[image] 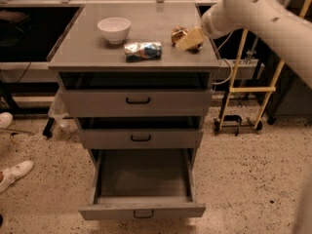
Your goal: Pick orange can from bottom drawer and place on counter
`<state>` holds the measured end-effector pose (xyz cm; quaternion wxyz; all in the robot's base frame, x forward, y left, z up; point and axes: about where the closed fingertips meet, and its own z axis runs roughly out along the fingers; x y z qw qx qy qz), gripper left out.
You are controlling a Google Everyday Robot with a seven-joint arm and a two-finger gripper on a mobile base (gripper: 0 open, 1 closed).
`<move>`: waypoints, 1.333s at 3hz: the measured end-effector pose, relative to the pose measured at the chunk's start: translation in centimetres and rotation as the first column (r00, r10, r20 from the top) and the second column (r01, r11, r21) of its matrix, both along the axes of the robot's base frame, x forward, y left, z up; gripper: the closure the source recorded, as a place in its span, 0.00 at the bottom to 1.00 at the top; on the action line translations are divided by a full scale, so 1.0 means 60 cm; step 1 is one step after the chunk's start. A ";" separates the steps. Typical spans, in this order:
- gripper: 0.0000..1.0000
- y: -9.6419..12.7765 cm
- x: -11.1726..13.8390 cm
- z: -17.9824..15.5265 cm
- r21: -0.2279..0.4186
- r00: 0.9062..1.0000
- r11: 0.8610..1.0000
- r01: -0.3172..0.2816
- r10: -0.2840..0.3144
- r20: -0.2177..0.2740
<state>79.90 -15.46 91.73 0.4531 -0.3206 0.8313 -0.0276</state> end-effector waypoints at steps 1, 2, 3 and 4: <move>0.00 -0.071 -0.121 0.094 0.020 0.991 0.993 0.116 -0.117 0.069; 0.00 -0.100 -0.251 0.193 0.019 0.957 0.978 0.206 -0.205 0.206; 0.00 -0.078 -0.385 0.282 -0.021 0.898 0.969 0.247 -0.220 0.380; 0.00 -0.092 -0.453 0.286 -0.039 0.878 0.950 0.310 -0.270 0.396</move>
Offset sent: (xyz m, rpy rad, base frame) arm -0.4571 -0.0771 -0.1009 -0.0919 0.0503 -0.5482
